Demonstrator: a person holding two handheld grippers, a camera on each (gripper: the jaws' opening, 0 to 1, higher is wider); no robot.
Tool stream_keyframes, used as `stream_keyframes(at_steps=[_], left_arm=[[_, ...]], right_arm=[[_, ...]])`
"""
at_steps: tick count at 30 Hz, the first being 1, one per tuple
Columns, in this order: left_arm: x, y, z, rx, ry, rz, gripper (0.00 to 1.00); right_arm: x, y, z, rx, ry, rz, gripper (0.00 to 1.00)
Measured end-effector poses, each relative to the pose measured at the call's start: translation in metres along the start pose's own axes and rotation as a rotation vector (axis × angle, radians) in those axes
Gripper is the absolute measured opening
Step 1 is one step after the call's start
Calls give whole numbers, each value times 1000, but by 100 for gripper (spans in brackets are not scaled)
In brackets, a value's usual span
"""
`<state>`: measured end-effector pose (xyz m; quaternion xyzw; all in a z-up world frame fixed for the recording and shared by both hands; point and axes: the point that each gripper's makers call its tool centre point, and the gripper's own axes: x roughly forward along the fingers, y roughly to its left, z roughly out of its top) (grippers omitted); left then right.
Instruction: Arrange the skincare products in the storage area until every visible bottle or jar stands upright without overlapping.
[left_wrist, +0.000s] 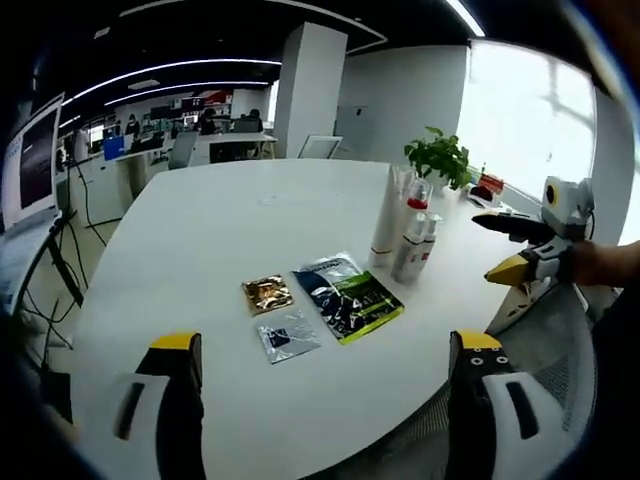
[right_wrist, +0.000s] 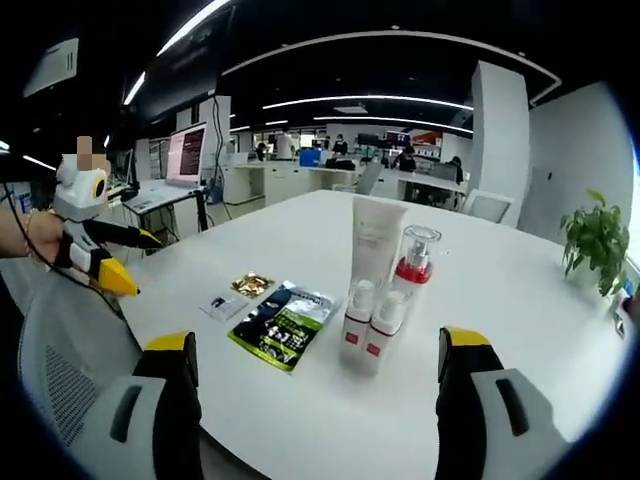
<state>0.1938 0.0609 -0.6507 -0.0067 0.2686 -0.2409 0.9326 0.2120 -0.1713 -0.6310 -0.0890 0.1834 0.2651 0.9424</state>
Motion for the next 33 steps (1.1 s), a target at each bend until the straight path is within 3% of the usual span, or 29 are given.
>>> stream_keyframes(at_steps=[8,17,19,20,22,33], left_arm=[[7,-11,17,-20,-44,-9,95],[13,-17,-18,-26,24,-15,92],[13,-11,-27,-20,43,-10,92],[13,-10,-28,-20,56,-10,91],[13,-13,-20,-31,26,-12,90],[13,-13,-25,-13,52,-7,90]], right_arm=[[-1,-14,-8,18,8,-24,99],[1,-7,-13,0,39,-4,98],[2,-7,-14,4,43,-5,98],[2,-8,-15,4,43,-7,98],[2,-7,-15,0,46,-5,98],[2,-5,-16,-3,54,-1,98]])
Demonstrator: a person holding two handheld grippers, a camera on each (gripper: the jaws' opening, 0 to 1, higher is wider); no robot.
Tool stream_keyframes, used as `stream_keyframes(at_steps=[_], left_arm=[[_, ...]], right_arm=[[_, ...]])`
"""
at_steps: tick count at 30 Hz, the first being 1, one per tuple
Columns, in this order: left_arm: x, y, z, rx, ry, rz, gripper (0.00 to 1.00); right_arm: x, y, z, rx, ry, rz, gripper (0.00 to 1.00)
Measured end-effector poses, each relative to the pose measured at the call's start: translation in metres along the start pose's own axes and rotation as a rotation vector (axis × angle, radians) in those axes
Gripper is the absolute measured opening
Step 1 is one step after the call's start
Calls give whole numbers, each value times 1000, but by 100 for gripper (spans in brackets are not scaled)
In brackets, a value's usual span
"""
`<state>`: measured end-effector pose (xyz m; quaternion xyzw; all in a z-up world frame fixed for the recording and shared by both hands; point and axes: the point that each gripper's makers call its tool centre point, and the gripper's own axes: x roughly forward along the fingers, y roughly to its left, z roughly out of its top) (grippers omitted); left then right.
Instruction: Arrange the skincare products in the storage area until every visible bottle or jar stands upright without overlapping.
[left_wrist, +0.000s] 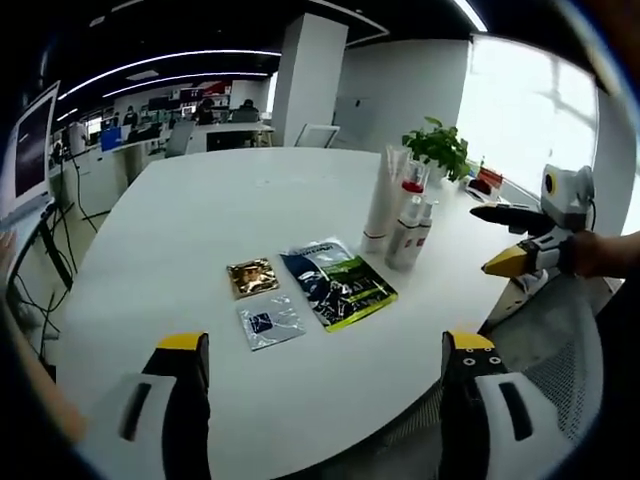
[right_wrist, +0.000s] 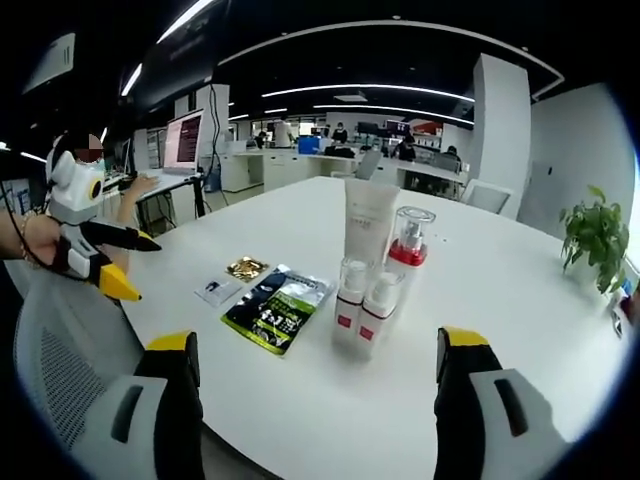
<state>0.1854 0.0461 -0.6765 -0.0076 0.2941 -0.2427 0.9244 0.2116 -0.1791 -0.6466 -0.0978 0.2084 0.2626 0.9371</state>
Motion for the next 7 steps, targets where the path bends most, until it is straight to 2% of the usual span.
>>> stream_keyframes(at_steps=[7], left_arm=[[0,1,-1,0,1,1,90]], right_arm=[[-1,1,0,0,6,1,98]])
